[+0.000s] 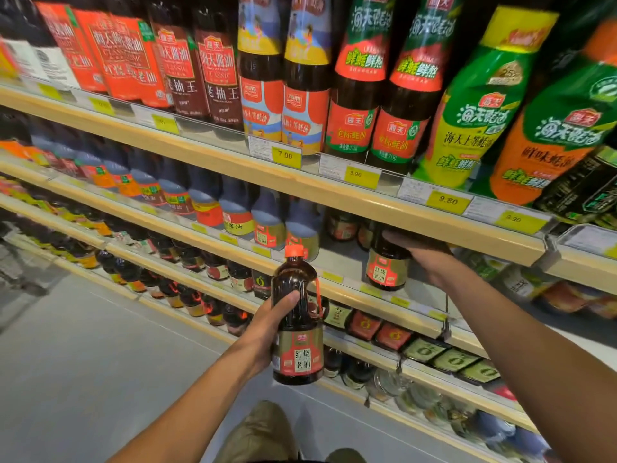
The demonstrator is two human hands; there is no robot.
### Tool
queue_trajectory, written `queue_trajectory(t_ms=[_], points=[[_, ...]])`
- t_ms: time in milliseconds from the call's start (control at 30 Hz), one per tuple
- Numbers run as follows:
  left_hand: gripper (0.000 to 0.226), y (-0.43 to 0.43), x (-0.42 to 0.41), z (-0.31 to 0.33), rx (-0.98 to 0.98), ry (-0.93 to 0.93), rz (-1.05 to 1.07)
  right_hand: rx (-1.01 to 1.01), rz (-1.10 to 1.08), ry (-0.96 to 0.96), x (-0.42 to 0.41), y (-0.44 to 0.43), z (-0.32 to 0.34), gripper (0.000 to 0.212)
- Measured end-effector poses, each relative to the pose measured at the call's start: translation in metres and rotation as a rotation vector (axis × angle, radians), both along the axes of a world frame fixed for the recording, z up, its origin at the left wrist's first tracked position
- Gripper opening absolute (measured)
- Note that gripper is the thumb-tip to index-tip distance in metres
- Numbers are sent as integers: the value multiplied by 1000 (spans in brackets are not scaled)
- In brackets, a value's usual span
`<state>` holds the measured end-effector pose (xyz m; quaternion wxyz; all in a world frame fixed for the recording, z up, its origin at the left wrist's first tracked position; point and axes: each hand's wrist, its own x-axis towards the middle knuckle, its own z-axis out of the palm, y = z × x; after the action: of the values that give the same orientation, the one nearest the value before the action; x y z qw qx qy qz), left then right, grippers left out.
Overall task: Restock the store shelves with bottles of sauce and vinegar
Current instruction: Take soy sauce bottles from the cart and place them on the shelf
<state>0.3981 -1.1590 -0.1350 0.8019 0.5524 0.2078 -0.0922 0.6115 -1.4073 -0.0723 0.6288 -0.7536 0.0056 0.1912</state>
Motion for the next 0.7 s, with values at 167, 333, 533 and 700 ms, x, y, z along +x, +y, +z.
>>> queue_trajectory(t_ms=[167, 333, 533, 700], points=[[104, 6, 4, -2, 5, 2, -6, -105, -18, 18, 2, 1, -17, 94], [102, 8, 6, -2, -7, -4, -4, -281, -55, 148, 4, -6, -38, 113], [101, 8, 9, -3, -37, -6, 5, -381, -47, 110, 1, -10, -49, 111], [105, 6, 11, -4, -37, -5, 7, -391, 17, 29, -4, -12, -36, 101]])
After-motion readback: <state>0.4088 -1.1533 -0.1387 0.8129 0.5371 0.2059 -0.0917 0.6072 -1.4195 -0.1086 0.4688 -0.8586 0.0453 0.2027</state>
